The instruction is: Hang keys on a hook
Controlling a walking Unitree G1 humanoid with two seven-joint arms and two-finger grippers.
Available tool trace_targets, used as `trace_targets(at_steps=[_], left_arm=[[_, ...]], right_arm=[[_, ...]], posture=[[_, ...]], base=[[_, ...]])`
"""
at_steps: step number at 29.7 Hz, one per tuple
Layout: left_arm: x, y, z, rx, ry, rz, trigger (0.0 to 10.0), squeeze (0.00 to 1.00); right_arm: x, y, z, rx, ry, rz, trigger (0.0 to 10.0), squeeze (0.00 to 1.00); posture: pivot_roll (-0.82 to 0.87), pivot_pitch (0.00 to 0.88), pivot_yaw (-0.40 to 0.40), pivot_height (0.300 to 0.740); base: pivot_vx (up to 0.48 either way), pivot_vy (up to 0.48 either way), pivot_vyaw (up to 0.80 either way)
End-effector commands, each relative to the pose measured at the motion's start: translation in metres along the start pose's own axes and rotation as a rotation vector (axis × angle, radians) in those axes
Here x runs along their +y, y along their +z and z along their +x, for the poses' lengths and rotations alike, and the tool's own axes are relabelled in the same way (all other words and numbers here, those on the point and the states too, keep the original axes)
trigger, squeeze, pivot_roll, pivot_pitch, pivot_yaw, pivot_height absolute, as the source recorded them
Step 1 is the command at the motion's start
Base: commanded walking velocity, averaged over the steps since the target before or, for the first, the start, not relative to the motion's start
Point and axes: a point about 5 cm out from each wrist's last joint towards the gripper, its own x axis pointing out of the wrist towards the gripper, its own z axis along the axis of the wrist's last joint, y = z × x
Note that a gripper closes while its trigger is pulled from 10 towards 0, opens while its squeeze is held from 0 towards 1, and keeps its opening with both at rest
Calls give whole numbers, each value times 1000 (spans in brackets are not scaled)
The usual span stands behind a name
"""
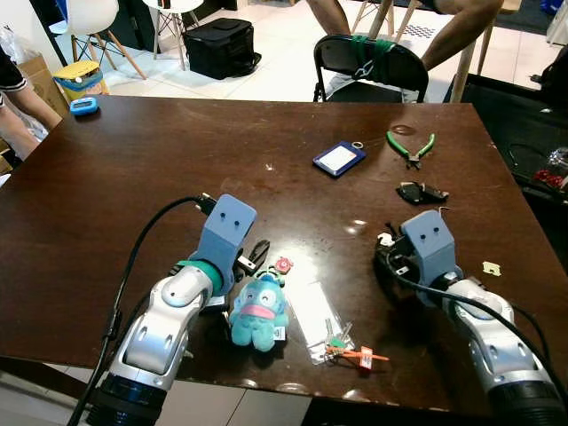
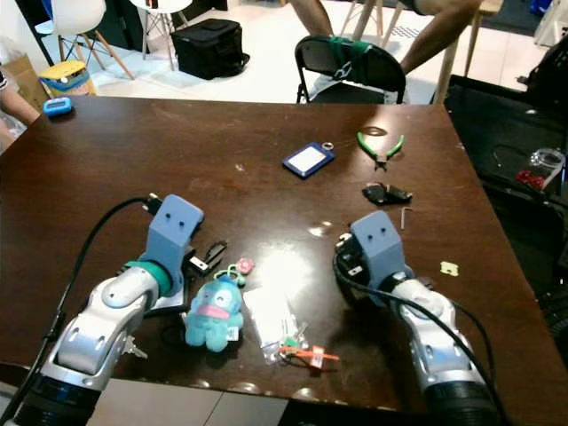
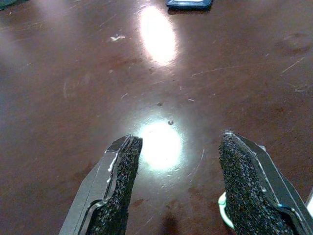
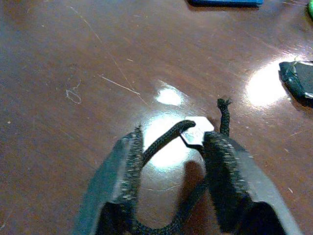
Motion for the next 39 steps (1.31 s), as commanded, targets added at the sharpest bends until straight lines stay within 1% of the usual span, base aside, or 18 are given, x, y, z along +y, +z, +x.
trace_targets(at_steps=[1,10,11,12,13,15,16,18,19,20,21,31,33,34,35,36,37,39], left_arm=[[-1,-7,-2,20,3,-6,10000,0],[-2,-7,0,15,-2,-9,10000,0],[-2,-7,0,15,-1,-10,10000,0],[-2,-7,0,15,-1,-10,10000,0],[-2,-7,-1,15,0,-10,10000,0],[-2,-8,-1,17,2,-10,10000,0],[-2,-8,-1,18,4,-11,10000,0],[-1,-8,-1,19,6,-11,10000,0],[-1,-8,-1,19,7,-12,10000,0],[-1,-8,-1,19,7,-12,10000,0],[-1,-8,-1,19,9,-14,10000,0],[-1,-8,-1,16,15,-20,10000,0],[0,-7,-1,15,20,-23,10000,0],[0,-7,-1,15,20,-23,10000,0],[0,-7,-1,15,22,-23,10000,0],[0,-7,-1,16,25,-25,10000,0],[0,-7,-1,16,25,-25,10000,0],[1,-7,-1,16,26,-26,10000,0]], right_arm=[[1,-7,-2,30,8,7,10000,1000],[-2,-6,1,26,9,10,10000,1000],[0,-6,3,28,22,17,10000,741],[0,-6,3,28,22,17,10000,741],[2,-5,4,29,35,17,10000,0],[5,-5,6,32,56,17,10000,0],[7,-5,8,40,68,17,4784,0],[9,-6,9,49,77,16,4784,0],[9,-7,10,60,83,12,3176,0],[9,-7,10,60,83,12,3176,0],[9,-8,10,71,86,9,39,0],[8,-13,11,107,89,-16,0,0],[8,-16,10,131,90,-73,0,0],[8,-16,10,131,90,-73,0,0],[7,-17,9,141,90,-98,0,0],[4,-19,7,157,77,-143,0,0],[4,-19,7,157,77,-143,0,0],[1,-19,6,168,66,-173,0,0]], posture=[[-151,114,152,740],[-151,111,152,740],[-146,110,151,740],[-146,110,151,740],[-146,110,151,740],[-143,108,150,740],[-141,108,149,740],[-141,108,149,740],[-141,108,149,740],[-141,108,149,740],[-140,109,148,740],[-141,110,150,740],[-140,111,150,740],[-140,111,150,740],[-140,111,150,740],[-140,111,150,740],[-140,111,150,740],[-140,111,150,740]], base=[[0,0,0],[0,0,0],[0,0,0],[0,0,0],[0,0,0],[0,0,0],[0,0,0],[0,0,0],[0,0,0],[0,0,0],[0,0,0],[0,0,0],[0,0,0],[0,0,0],[0,0,0],[0,0,0],[0,0,0],[0,0,0]])
